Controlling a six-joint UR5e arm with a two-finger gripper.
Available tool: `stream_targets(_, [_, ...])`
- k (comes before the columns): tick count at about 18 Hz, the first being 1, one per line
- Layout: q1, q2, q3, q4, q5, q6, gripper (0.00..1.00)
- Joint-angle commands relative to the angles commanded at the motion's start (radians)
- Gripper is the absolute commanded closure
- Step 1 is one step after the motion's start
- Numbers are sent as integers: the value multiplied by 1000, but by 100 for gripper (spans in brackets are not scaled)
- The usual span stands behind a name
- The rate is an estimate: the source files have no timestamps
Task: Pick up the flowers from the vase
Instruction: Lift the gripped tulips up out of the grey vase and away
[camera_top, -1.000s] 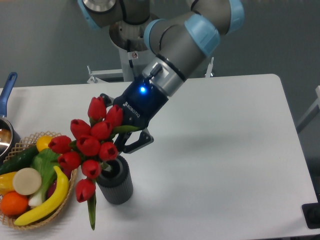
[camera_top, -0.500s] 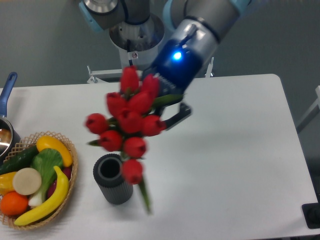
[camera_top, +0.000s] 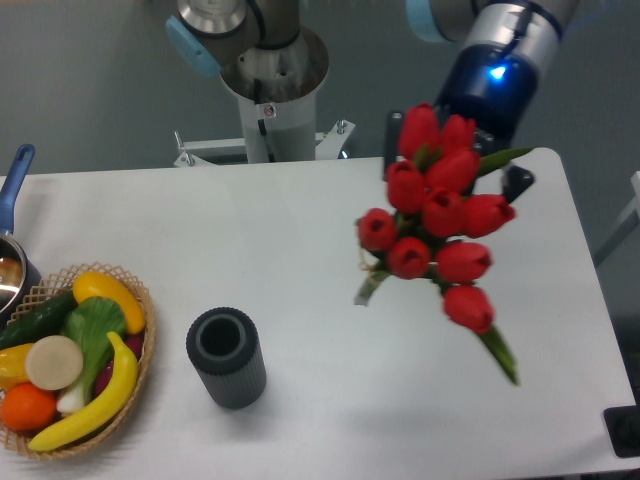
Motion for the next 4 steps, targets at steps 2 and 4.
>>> stream_targets(2, [11, -9, 0, 2, 0, 5, 53])
stream_targets(4, [23, -9, -3, 2, -2, 5, 53])
